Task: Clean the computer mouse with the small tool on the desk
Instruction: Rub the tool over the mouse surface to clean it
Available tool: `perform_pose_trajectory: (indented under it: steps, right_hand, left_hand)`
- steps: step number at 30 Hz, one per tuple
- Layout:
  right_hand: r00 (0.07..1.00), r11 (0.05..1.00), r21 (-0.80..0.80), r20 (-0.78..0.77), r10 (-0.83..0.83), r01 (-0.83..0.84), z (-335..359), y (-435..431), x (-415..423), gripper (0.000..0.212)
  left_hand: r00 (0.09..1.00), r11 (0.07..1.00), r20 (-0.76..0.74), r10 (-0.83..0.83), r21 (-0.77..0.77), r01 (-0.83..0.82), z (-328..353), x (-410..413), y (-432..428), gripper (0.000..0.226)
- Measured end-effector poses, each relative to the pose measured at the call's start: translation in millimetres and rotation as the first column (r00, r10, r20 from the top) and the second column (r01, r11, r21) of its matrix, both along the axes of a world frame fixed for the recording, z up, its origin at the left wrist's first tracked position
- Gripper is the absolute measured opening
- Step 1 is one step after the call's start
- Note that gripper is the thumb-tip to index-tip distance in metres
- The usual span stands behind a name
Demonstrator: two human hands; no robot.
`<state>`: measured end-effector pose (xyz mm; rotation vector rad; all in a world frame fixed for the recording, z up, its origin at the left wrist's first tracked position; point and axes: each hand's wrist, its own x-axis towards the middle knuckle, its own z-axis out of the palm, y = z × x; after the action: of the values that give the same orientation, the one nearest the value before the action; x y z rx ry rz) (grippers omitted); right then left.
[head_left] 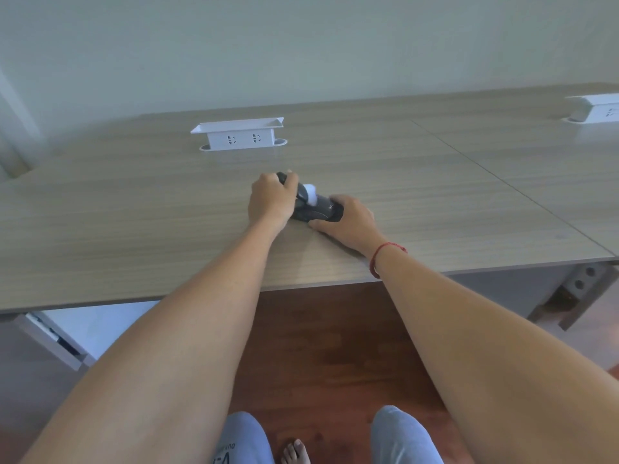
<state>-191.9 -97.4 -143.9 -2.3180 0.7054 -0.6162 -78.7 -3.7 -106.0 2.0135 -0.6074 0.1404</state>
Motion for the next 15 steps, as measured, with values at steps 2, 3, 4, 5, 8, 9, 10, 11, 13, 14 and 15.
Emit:
perform_pose_trajectory:
  steps: [2,3,4,5,8,9,10,11,13,14,15]
  right_hand:
    - [1.000,1.000,0.021,-0.006,-0.018,0.019,0,0,1,0.059]
    - [1.000,0.999,0.033,-0.008,-0.024,0.024,0,1,1,0.063]
    - [1.000,0.999,0.045,-0.005,-0.027,0.027,1,1,1,0.065]
    - [1.000,0.998,0.059,0.003,-0.031,0.031,1,1,1,0.068]
    - [0.999,0.995,0.089,0.022,-0.050,0.048,1,3,0,0.081]
    - [0.998,0.995,0.087,0.022,-0.052,0.049,1,3,-1,0.084]
    - [0.999,0.995,0.084,0.021,-0.049,0.047,0,3,-1,0.085]
    - [0.999,0.995,0.084,0.017,-0.046,0.044,0,2,0,0.087]
    - [0.999,0.995,0.087,0.011,-0.040,0.039,0,2,0,0.088]
    - [0.999,0.996,0.082,0.011,-0.040,0.039,0,2,0,0.084]
    - [0.999,0.997,0.068,0.016,-0.037,0.036,0,2,0,0.075]
  left_hand:
    - [0.998,0.997,-0.007,-0.069,-0.036,0.069,5,0,0,0.048]
    - [0.992,0.992,-0.015,-0.124,-0.035,0.123,8,-4,-1,0.049]
    - [0.987,0.987,-0.025,-0.161,-0.018,0.160,9,-8,-4,0.049]
    - [0.985,0.986,-0.031,-0.168,0.004,0.168,7,-11,-7,0.048]
    - [0.999,0.999,-0.039,-0.007,0.048,0.009,4,-7,-8,0.040]
    - [0.998,0.997,-0.028,0.051,0.053,-0.049,4,-2,-4,0.040]
    - [0.997,0.997,-0.013,0.072,0.042,-0.072,3,4,0,0.041]
    - [0.999,0.998,0.000,0.053,0.024,-0.053,1,9,5,0.043]
    - [0.999,0.999,0.000,-0.040,-0.003,0.040,-3,13,16,0.050]
    - [0.997,0.997,-0.017,-0.074,-0.018,0.074,-6,12,21,0.051]
    - [0.995,0.995,-0.045,-0.091,-0.040,0.089,-8,11,25,0.051]
